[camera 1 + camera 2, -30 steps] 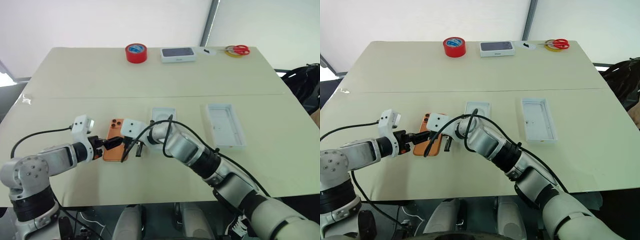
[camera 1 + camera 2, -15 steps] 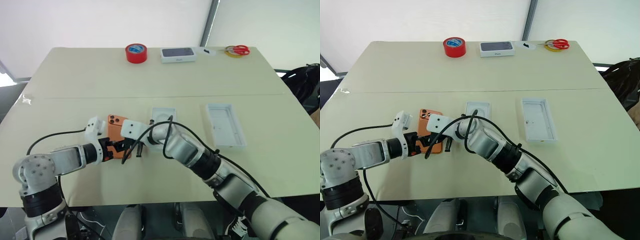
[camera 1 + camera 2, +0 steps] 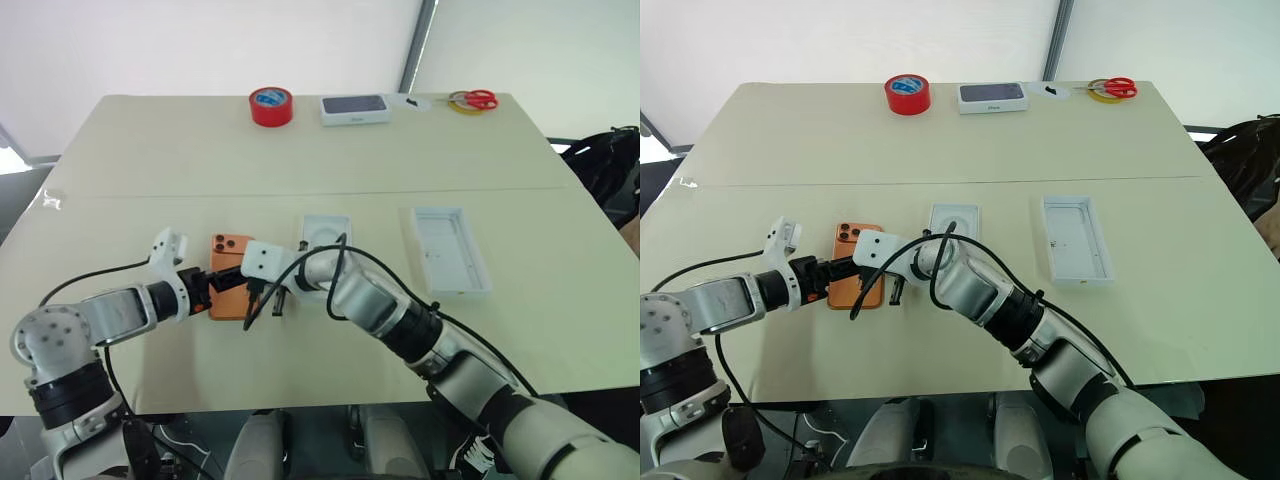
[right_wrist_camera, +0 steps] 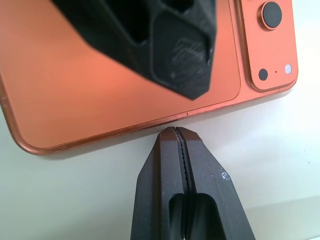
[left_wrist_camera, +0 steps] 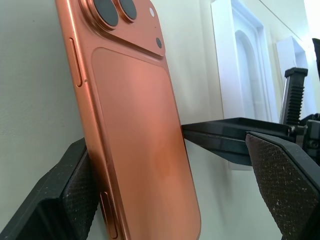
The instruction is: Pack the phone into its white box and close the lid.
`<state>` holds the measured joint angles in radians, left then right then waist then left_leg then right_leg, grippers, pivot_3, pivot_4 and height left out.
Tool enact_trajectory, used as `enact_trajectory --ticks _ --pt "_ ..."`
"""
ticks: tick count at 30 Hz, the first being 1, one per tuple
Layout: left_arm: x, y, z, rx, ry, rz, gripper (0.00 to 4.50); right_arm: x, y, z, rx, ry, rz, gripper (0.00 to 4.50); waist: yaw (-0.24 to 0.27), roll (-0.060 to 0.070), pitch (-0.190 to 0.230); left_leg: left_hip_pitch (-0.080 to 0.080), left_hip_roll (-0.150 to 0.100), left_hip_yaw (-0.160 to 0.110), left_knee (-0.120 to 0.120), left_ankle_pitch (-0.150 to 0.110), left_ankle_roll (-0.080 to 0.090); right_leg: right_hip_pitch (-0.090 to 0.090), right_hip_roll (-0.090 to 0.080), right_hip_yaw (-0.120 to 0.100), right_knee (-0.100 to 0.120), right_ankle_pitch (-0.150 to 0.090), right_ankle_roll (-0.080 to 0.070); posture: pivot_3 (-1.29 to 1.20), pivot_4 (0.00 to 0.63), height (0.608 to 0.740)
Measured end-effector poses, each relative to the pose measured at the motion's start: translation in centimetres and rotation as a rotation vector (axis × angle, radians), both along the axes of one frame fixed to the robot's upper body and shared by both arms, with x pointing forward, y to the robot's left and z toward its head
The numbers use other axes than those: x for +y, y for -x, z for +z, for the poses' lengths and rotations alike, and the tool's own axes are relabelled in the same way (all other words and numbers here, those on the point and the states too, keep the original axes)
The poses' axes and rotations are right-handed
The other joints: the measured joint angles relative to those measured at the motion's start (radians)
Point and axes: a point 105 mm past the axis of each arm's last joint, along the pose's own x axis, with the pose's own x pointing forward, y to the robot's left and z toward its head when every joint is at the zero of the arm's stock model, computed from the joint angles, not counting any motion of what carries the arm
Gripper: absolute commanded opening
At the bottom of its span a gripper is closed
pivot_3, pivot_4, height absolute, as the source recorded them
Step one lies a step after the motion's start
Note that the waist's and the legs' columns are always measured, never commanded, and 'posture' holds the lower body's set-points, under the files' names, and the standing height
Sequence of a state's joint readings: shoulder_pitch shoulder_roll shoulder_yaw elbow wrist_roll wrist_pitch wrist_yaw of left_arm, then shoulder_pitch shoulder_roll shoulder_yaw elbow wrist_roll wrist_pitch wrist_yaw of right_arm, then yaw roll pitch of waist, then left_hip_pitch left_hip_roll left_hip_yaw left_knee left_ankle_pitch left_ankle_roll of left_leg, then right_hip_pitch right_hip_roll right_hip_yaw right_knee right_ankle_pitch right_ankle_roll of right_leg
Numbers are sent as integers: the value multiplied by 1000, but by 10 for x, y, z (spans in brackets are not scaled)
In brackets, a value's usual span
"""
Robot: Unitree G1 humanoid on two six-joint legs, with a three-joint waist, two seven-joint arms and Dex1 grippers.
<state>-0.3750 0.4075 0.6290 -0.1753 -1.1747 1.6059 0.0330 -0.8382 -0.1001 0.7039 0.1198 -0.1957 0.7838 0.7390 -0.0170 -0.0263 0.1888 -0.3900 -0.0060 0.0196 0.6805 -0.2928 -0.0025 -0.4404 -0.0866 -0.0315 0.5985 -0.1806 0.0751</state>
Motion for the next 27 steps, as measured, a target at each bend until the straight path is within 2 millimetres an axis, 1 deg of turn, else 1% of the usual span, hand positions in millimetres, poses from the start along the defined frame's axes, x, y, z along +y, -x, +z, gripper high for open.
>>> enact_trajectory --ticks 1,2,5,13,15,16,17,18,19,21,23,25,26,27 --pt "4 -1 0 6 11 20 3649 0 0 0 1 0 -1 0 0 0 0 0 0 0 0 0 0 0 0 0 0 0 0 0 150 732" --pt "7 -2 -2 14 13 38 3208 0 0 0 2 0 -1 0 0 0 0 0 0 0 0 0 0 0 0 0 0 0 0 0 150 732" --pt "12 -2 -6 37 9 65 1676 0 0 0 0 -1 -1 0 1 0 0 0 0 0 0 0 0 0 0 0 0 0 0 0 150 732" --pt "13 0 -5 39 36 71 1676 -5 -1 1 1 4 -13 0 2 0 0 -1 0 0 0 0 0 -1 -1 0 0 0 0 0 150 732" --pt "15 1 -7 49 41 80 1124 -8 -2 3 0 4 -20 0 3 0 0 -1 0 0 0 0 0 -1 -1 0 0 0 0 0 150 732" --pt "16 1 -7 55 46 85 972 -12 -3 4 2 0 -27 0 4 0 0 -1 0 0 0 0 0 -1 -1 0 0 0 0 0 150 732" --pt "15 1 -4 41 77 81 523 -16 -5 7 9 -11 -37 0 5 0 0 -1 0 0 0 0 0 -1 -1 0 -1 0 0 0 150 732" --pt "13 1 2 13 109 66 166 -22 -6 12 10 -27 -44 0 7 -1 0 -1 -1 0 0 0 0 -1 -1 -1 -1 0 0 0 150 732" --pt "10 0 7 -6 133 49 35 -25 -6 18 3 -46 -44 0 6 -1 0 -1 -1 0 0 0 0 0 -2 -1 -1 0 -1 0 150 732" --pt "10 0 8 -8 135 56 35 -31 -5 33 -11 -105 -31 0 4 -1 0 -1 -1 0 -1 0 0 -1 -2 -1 -1 0 0 0 150 732" --pt "10 -1 8 -9 156 72 35 -36 -3 49 -20 -200 -14 0 4 -1 0 -1 0 0 -1 0 0 -1 -1 -1 -1 1 1 0 150 732" --pt "12 -6 11 -18 190 114 35 -45 1 68 -56 -294 17 0 5 -1 1 -1 0 0 -1 0 0 -1 -1 -1 -1 1 1 0 150 732" --pt "12 -9 15 -28 212 137 35 -51 2 76 -73 -322 31 0 7 -2 1 -1 0 0 -1 0 0 -1 -2 -1 -1 1 1 0 150 732" --pt "11 -12 22 -48 246 154 35 -62 2 82 -87 -340 38 0 11 -2 1 -2 0 0 -1 0 0 -1 -2 -1 -2 1 1 0 150 732"
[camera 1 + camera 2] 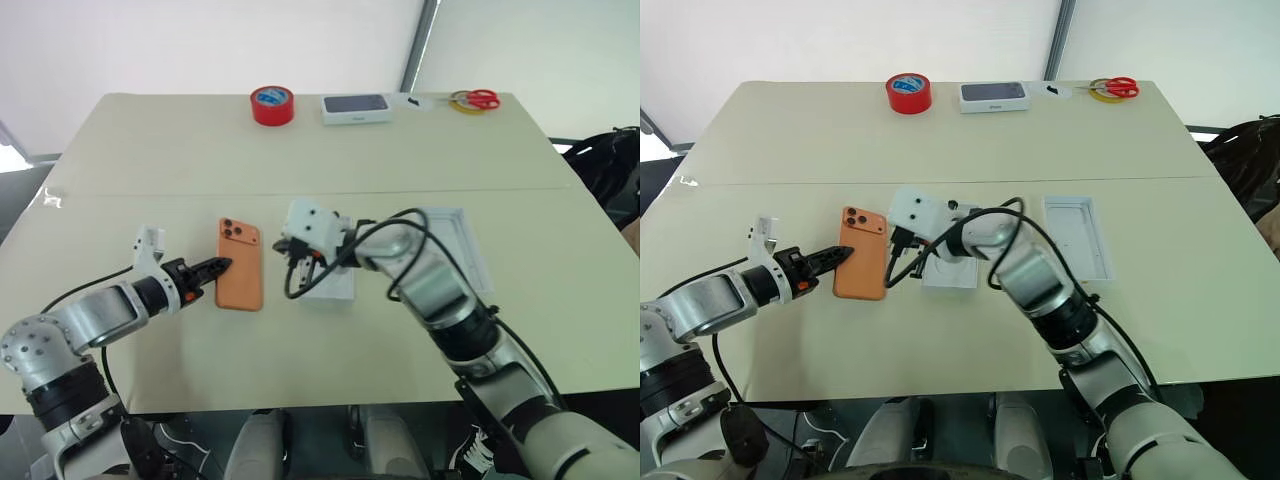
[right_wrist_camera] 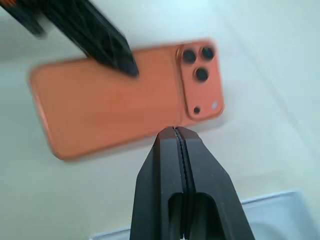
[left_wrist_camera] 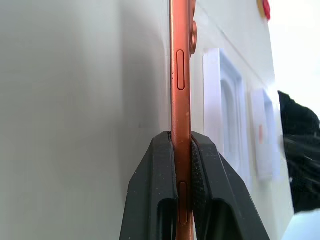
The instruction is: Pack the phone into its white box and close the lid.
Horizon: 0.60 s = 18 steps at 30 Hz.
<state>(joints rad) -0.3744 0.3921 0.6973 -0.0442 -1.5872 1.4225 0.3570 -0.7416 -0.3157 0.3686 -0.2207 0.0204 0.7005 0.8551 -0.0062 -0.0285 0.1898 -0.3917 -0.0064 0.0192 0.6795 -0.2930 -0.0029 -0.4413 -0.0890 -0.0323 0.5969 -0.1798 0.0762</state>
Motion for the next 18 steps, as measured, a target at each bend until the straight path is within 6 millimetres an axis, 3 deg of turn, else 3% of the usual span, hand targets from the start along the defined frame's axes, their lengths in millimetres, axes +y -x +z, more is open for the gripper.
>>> enact_trajectory --ticks 5,11,18 --pt "-21 -11 26 -49 116 2 35 -59 -6 11 49 -59 -57 0 15 0 0 0 -2 2 0 -1 1 1 -4 0 -2 -2 -3 0 150 732" --pt "-75 -26 35 -31 153 -112 35 -137 -18 6 116 -101 -276 0 25 0 0 0 -3 2 1 -1 2 2 -2 0 -3 -2 -4 0 150 732" --pt "-133 -37 24 16 116 -254 35 -184 -6 -19 194 -69 -402 0 16 0 1 0 -2 4 2 -1 3 2 1 2 -4 -2 -3 0 150 732"
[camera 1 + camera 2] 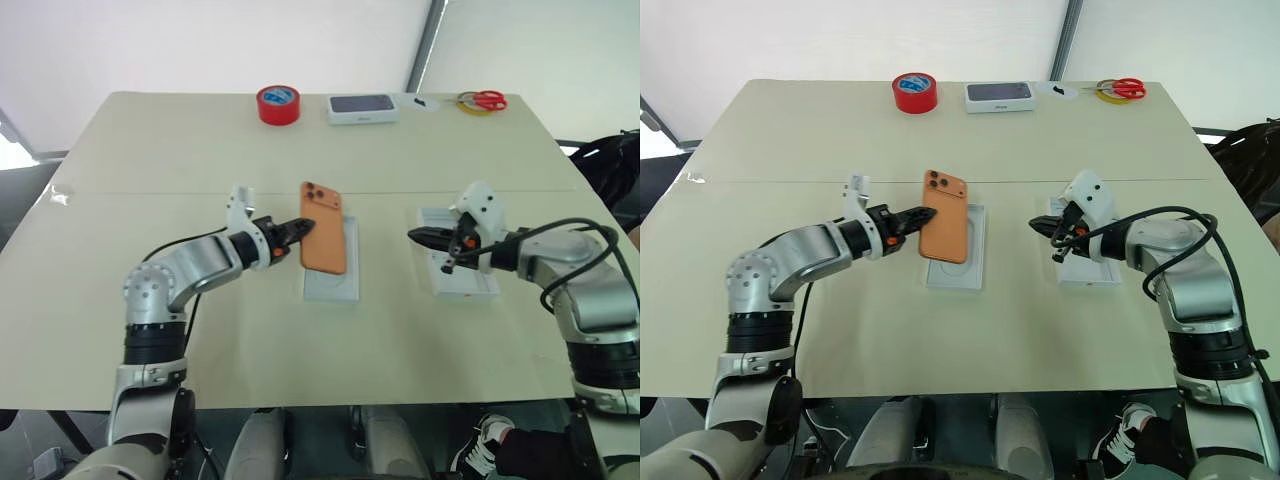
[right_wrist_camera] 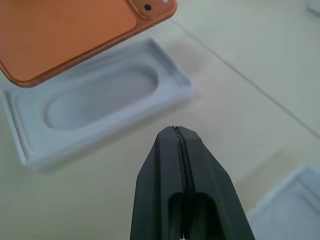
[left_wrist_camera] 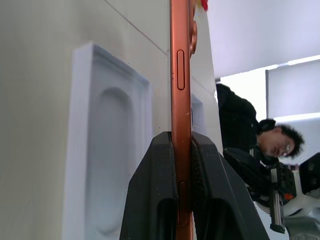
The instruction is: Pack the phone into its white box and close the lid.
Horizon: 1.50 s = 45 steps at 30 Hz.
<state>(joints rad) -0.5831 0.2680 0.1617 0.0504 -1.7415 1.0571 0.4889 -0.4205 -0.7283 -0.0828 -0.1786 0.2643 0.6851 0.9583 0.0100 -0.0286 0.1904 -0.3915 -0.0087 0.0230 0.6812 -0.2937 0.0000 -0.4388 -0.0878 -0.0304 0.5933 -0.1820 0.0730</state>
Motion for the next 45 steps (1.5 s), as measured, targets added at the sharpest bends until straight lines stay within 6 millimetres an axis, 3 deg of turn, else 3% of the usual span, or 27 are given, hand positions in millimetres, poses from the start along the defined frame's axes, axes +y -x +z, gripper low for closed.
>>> enact_trajectory --ticks 7,19,29,37,41,45 --pt "-10 -2 -17 24 -50 -31 35 -13 9 1 -7 -7 -28 0 2 0 0 0 3 0 0 0 0 0 2 0 0 0 0 0 150 732" --pt "-2 -2 -32 54 -94 -9 35 -1 19 1 -8 -40 34 0 4 0 0 0 3 -1 1 0 0 0 1 0 0 0 0 0 150 732" --pt "-17 -2 -38 73 -58 -28 35 7 17 0 -23 -27 60 0 4 0 0 0 2 -1 1 0 0 0 1 0 0 0 0 0 150 732" --pt "-20 0 -32 53 -63 -59 3812 8 17 -1 -26 -25 55 0 4 0 0 0 3 -1 1 0 0 0 1 0 0 0 0 0 150 732" --pt "-8 2 -26 31 -91 -56 3812 13 16 -3 -21 -18 67 0 -1 0 0 0 4 -1 1 0 0 0 1 0 0 0 0 0 150 732" --pt "28 4 -11 -25 -120 13 3812 22 12 -6 -27 28 78 0 0 0 1 0 4 -1 0 0 0 -1 2 0 1 0 0 0 150 732"
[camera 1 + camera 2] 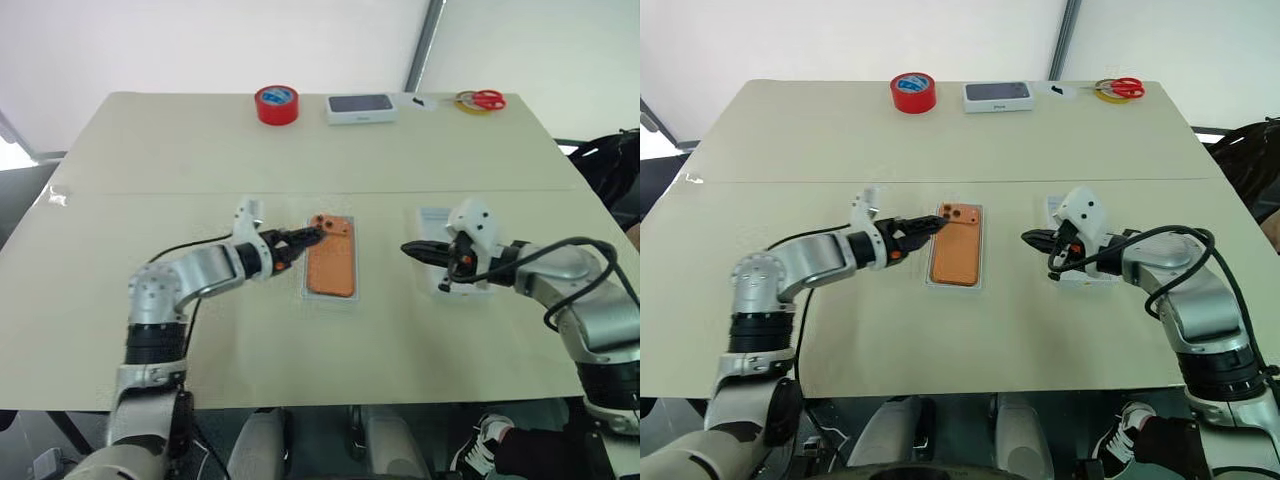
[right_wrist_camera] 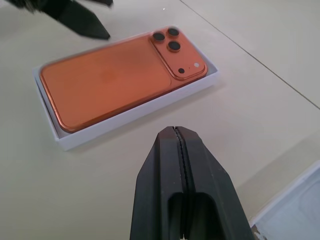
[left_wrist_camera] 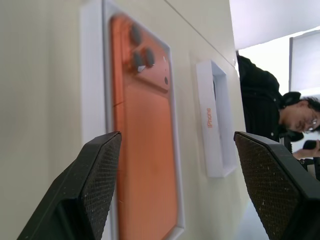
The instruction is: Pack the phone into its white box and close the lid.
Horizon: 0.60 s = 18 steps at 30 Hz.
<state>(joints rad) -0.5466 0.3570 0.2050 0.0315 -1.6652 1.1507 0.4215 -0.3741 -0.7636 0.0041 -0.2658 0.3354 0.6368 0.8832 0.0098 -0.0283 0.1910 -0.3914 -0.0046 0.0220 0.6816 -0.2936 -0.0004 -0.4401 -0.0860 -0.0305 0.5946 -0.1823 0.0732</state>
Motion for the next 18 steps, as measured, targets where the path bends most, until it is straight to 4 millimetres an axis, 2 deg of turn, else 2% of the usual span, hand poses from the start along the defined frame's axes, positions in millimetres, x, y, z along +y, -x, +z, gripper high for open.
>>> enact_trajectory --ticks 3,4,7,9,11,12,18 --pt "27 1 8 -47 -79 57 3812 6 -8 -5 -7 48 -19 0 2 0 0 0 -1 0 0 0 0 0 -1 0 0 0 0 0 150 732" --pt "38 2 8 -61 -137 81 3588 9 -14 -6 -8 52 -35 0 2 0 0 0 -1 0 0 0 0 0 -1 0 -1 0 0 0 150 732" --pt "60 2 2 -93 -290 132 2561 14 -23 -12 7 80 -68 0 5 0 0 -1 -1 0 0 0 0 0 -1 0 -1 0 -1 0 150 732" --pt "66 2 -5 -120 -407 134 1465 20 -28 -17 21 99 -79 0 6 0 0 -1 -2 0 0 0 0 1 -1 0 -2 0 -1 0 150 732" --pt "58 2 -12 -149 -488 94 405 28 -30 -24 29 134 -73 0 6 0 0 -1 -3 0 0 0 0 1 -2 0 -2 0 -1 0 150 732" --pt "52 2 -17 -161 -521 64 105 32 -31 -28 32 150 -69 0 6 0 0 -1 -3 0 0 0 0 1 -2 0 -2 0 -1 0 150 732" --pt "12 -6 -28 -253 -618 -63 105 38 -39 -48 23 273 -113 0 2 0 0 -1 -3 0 0 0 0 0 -1 0 -1 0 0 0 150 732"
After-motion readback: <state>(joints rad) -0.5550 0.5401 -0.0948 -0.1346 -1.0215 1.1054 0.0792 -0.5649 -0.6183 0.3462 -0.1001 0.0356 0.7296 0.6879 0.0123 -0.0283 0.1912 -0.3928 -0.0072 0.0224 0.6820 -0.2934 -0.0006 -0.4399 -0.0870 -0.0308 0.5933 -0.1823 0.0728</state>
